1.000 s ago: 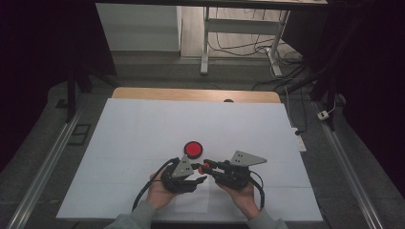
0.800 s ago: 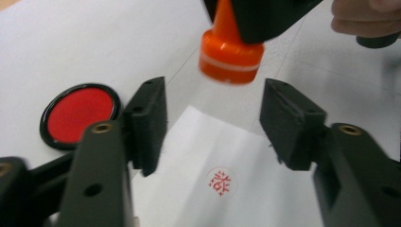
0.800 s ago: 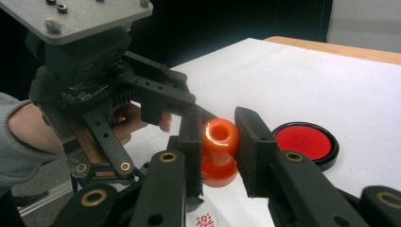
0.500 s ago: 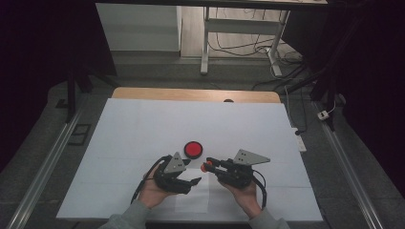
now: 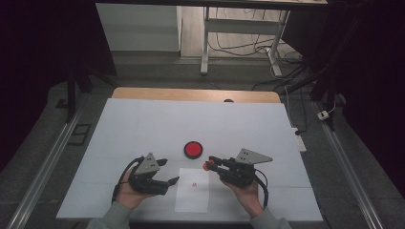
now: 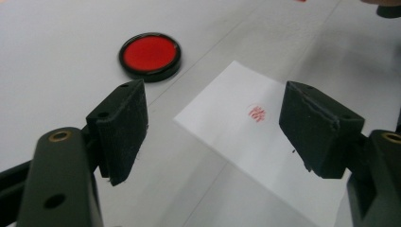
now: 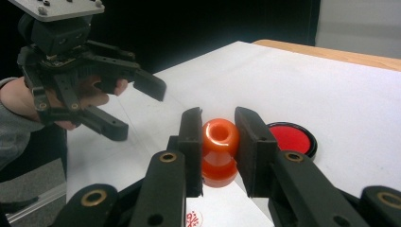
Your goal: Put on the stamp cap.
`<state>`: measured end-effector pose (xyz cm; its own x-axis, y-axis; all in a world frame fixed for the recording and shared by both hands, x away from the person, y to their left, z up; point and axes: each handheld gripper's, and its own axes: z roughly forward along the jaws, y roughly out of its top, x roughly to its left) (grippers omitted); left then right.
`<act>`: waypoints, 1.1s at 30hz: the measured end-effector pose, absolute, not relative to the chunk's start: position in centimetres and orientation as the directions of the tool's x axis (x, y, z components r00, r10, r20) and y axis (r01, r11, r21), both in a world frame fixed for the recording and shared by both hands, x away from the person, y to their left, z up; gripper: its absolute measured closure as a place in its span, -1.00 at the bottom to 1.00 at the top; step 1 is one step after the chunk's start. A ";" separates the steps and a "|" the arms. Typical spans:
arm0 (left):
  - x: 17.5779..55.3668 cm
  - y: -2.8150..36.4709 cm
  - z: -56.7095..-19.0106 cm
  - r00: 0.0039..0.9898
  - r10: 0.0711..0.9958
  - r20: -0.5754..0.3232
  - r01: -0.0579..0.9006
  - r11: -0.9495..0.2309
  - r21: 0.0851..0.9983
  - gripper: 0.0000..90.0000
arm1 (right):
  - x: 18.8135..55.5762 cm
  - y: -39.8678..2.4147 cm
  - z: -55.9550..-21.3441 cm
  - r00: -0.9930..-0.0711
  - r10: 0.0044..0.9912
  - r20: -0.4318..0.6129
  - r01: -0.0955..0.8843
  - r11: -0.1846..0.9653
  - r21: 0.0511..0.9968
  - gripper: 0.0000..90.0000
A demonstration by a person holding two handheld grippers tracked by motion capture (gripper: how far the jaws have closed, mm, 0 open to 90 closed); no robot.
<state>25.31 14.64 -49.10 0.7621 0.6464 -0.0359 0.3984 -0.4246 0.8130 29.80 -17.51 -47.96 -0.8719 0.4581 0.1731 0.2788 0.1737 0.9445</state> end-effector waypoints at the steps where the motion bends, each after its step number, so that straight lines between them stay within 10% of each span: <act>1: 25.2 15.1 -49.2 0.755 0.655 -0.038 0.402 -0.416 0.816 -0.45 | 29.8 -17.6 -48.0 -0.871 0.459 0.173 0.279 0.173 0.945 0.61; 33: 22.5 22.1 -51.1 0.660 0.748 -0.071 0.472 -0.339 0.814 -0.43 | 30.3 -18.3 -47.9 -0.860 0.483 0.167 0.277 0.167 0.946 0.61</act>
<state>22.55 22.09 -51.07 0.6599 0.7479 -0.0712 0.4715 -0.3386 0.8143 30.34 -18.31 -47.86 -0.8599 0.4825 0.1668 0.2773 0.1671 0.9461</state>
